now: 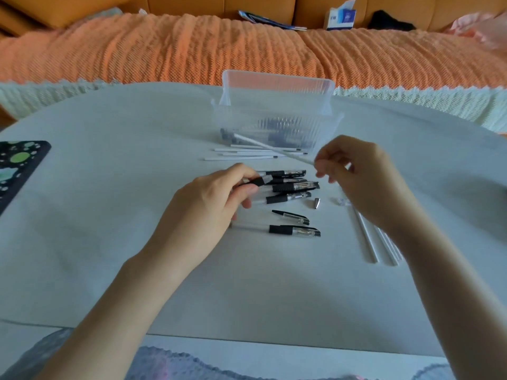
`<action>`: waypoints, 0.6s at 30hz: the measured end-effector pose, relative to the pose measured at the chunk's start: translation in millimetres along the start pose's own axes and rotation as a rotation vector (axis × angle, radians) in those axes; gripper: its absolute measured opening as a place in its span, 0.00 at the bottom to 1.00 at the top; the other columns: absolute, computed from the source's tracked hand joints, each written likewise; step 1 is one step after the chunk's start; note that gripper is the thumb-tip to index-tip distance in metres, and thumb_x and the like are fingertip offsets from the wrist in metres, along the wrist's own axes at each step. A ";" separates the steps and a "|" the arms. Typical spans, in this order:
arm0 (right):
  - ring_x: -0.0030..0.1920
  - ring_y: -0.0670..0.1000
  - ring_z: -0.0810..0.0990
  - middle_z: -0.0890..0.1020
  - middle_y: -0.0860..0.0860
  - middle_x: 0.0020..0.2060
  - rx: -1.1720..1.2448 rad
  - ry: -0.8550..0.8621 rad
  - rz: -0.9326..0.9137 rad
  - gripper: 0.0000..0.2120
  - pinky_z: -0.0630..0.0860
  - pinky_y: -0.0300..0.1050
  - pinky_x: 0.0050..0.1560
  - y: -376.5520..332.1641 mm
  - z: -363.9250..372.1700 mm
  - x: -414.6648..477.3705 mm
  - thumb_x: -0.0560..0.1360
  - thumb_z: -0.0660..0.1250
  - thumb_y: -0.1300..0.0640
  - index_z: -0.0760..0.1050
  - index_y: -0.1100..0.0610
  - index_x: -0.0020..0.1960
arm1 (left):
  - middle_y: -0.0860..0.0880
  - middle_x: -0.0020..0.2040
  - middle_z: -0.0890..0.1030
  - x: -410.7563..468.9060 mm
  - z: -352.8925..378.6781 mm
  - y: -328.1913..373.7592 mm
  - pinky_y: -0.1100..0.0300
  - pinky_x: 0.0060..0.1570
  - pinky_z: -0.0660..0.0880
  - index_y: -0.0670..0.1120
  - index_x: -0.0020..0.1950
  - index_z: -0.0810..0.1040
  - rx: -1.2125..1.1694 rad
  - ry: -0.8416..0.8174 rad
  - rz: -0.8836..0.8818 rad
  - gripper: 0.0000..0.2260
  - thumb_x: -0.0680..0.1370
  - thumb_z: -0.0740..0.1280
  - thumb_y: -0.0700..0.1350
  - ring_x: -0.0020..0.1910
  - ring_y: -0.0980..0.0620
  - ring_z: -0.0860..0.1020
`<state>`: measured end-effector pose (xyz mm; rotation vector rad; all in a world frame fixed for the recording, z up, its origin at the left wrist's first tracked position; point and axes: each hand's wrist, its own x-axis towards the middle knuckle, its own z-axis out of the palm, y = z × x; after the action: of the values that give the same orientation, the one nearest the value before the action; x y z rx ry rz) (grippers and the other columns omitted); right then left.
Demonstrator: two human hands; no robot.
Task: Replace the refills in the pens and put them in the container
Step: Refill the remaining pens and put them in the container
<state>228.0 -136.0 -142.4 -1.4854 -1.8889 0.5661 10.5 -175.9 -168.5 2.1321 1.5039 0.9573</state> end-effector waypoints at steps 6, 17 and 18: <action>0.30 0.44 0.75 0.81 0.48 0.31 0.078 -0.007 0.066 0.09 0.71 0.34 0.37 15.8 -9.0 -22.6 0.73 0.67 0.65 0.75 0.52 0.38 | 0.59 0.39 0.78 2.1 0.1 -0.9 0.52 0.36 0.75 0.53 0.52 0.75 -0.105 0.067 -0.060 0.10 0.77 0.56 0.50 0.33 0.55 0.76; 0.31 0.45 0.75 0.81 0.49 0.32 0.117 0.002 0.055 0.08 0.71 0.33 0.37 17.8 -14.7 -25.5 0.73 0.67 0.66 0.76 0.55 0.39 | 0.60 0.42 0.78 3.9 0.6 -2.6 0.51 0.38 0.75 0.55 0.49 0.73 -0.113 0.108 -0.097 0.07 0.76 0.57 0.49 0.34 0.55 0.77; 0.31 0.45 0.75 0.81 0.49 0.32 0.108 0.000 0.054 0.08 0.71 0.34 0.37 18.1 -14.7 -25.6 0.73 0.67 0.66 0.76 0.55 0.39 | 0.59 0.42 0.78 4.0 0.6 -2.6 0.51 0.39 0.75 0.55 0.49 0.73 -0.110 0.105 -0.097 0.07 0.76 0.57 0.49 0.34 0.55 0.77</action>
<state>254.3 -156.8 -150.6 -1.4696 -1.7940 0.6817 9.9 -171.2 -169.3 1.9417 1.5509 1.1058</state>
